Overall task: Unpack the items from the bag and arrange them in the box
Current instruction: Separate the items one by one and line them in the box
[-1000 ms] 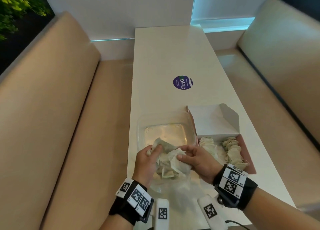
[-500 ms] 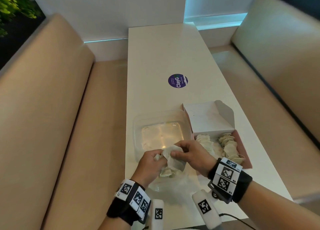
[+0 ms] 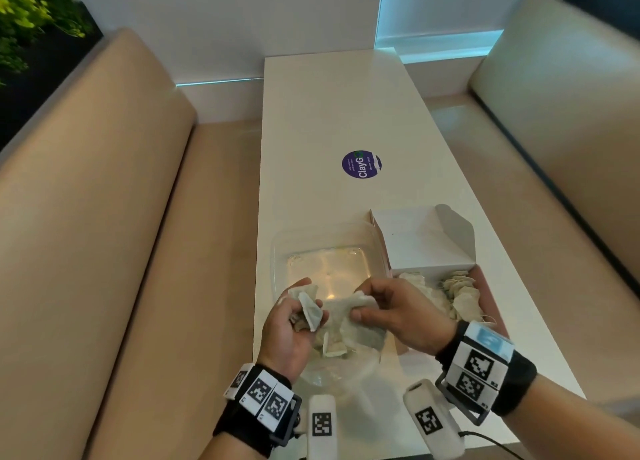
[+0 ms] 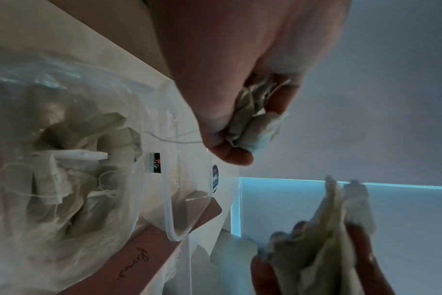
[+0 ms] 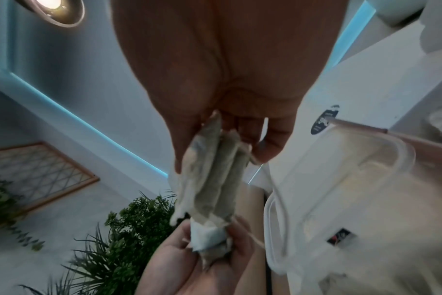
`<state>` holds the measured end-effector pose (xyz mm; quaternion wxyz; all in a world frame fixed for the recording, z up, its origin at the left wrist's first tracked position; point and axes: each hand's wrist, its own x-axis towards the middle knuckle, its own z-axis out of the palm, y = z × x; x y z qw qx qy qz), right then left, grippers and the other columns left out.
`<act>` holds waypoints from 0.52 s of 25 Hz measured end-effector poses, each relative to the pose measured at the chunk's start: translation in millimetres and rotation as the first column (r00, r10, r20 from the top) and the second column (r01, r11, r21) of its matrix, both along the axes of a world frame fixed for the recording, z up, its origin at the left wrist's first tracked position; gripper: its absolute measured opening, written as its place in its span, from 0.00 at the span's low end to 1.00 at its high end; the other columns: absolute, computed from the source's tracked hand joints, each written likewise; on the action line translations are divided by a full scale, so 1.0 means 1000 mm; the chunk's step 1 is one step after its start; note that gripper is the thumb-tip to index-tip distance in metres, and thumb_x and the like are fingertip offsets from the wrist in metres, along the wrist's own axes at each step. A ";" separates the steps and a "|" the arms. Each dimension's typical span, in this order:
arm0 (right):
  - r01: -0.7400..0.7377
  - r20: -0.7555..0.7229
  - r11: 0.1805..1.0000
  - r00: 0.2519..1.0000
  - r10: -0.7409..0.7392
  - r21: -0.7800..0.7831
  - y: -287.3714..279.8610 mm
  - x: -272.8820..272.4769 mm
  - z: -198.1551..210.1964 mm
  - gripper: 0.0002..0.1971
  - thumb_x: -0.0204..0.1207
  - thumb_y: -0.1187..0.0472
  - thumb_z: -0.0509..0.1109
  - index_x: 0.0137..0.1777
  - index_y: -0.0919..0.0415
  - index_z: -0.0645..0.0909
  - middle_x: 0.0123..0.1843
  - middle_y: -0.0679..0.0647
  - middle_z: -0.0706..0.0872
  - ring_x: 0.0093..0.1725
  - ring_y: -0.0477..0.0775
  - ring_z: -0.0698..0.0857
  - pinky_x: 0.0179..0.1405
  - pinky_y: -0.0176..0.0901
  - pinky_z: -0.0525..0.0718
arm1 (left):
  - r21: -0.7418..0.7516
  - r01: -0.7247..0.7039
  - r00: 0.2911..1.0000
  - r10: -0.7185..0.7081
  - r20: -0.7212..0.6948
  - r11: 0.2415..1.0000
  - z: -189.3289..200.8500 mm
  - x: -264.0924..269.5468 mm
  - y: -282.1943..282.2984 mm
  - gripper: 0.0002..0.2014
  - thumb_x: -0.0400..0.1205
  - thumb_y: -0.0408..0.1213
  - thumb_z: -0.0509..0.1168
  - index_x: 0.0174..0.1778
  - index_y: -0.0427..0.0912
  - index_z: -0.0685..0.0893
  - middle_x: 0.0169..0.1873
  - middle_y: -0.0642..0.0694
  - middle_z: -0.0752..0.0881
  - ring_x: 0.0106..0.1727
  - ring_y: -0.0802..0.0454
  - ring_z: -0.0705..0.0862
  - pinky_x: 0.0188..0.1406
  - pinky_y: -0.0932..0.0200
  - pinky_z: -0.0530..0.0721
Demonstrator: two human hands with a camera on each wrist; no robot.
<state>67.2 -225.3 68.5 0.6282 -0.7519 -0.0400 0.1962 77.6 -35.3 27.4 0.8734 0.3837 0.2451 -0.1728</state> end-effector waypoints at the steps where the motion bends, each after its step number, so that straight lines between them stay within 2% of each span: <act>1: -0.024 -0.022 1.000 0.999 0.024 0.010 0.004 -0.001 -0.002 0.09 0.69 0.63 0.76 0.48 0.63 0.83 0.46 0.61 0.89 0.46 0.60 0.87 0.49 0.53 0.86 | 0.045 0.022 0.999 -0.023 0.023 0.999 0.000 0.000 -0.002 0.13 0.82 0.27 0.55 0.56 0.39 0.82 0.40 0.38 0.81 0.39 0.48 0.82 0.32 0.58 0.86; 3: -0.018 -0.084 0.999 0.996 0.022 0.050 0.014 -0.002 -0.011 0.17 0.68 0.62 0.77 0.58 0.60 0.82 0.51 0.61 0.89 0.53 0.61 0.88 0.55 0.53 0.87 | 0.122 0.073 0.992 -0.085 0.093 0.990 0.002 -0.001 -0.007 0.12 0.81 0.23 0.59 0.56 0.40 0.82 0.38 0.38 0.83 0.37 0.47 0.85 0.32 0.56 0.86; 6: 0.153 -0.212 0.985 0.968 -0.132 0.085 0.024 -0.001 -0.023 0.22 0.69 0.66 0.77 0.63 0.65 0.79 0.52 0.63 0.89 0.52 0.61 0.89 0.55 0.56 0.87 | 0.234 0.095 0.976 -0.137 0.170 0.967 0.004 -0.003 -0.013 0.15 0.76 0.19 0.66 0.54 0.39 0.81 0.35 0.42 0.85 0.34 0.50 0.87 0.29 0.57 0.86; 8: 0.188 -0.202 0.981 0.963 -0.177 0.039 0.023 0.000 -0.029 0.18 0.69 0.64 0.78 0.57 0.67 0.82 0.49 0.64 0.90 0.50 0.64 0.89 0.53 0.61 0.87 | 0.303 0.078 0.970 -0.143 0.196 0.950 0.002 -0.004 -0.013 0.14 0.75 0.18 0.68 0.52 0.38 0.82 0.36 0.41 0.85 0.34 0.50 0.87 0.29 0.57 0.86; 10: 0.173 -0.168 0.985 0.970 -0.175 -0.029 0.021 0.001 -0.029 0.13 0.70 0.59 0.77 0.48 0.69 0.85 0.46 0.69 0.89 0.45 0.69 0.88 0.48 0.63 0.87 | 0.306 0.068 0.971 -0.134 0.200 0.950 -0.001 -0.005 -0.010 0.13 0.73 0.21 0.70 0.50 0.38 0.83 0.38 0.39 0.85 0.36 0.48 0.87 0.31 0.56 0.86; 11: 0.180 -0.172 0.983 0.967 -0.185 -0.048 0.019 0.001 -0.028 0.13 0.70 0.59 0.76 0.46 0.70 0.85 0.45 0.71 0.88 0.41 0.69 0.87 0.45 0.60 0.86 | 0.288 0.066 0.973 -0.125 0.193 0.955 -0.002 -0.005 -0.008 0.13 0.71 0.23 0.71 0.50 0.39 0.83 0.38 0.39 0.85 0.37 0.47 0.86 0.32 0.55 0.86; 13: 0.229 -0.212 0.973 0.950 -0.230 -0.030 0.016 0.002 -0.026 0.11 0.73 0.62 0.74 0.46 0.73 0.84 0.41 0.70 0.88 0.36 0.61 0.86 0.37 0.51 0.85 | 0.256 0.054 0.978 -0.103 0.181 0.965 -0.004 -0.005 -0.002 0.13 0.68 0.27 0.72 0.48 0.40 0.83 0.39 0.40 0.85 0.39 0.46 0.85 0.35 0.52 0.86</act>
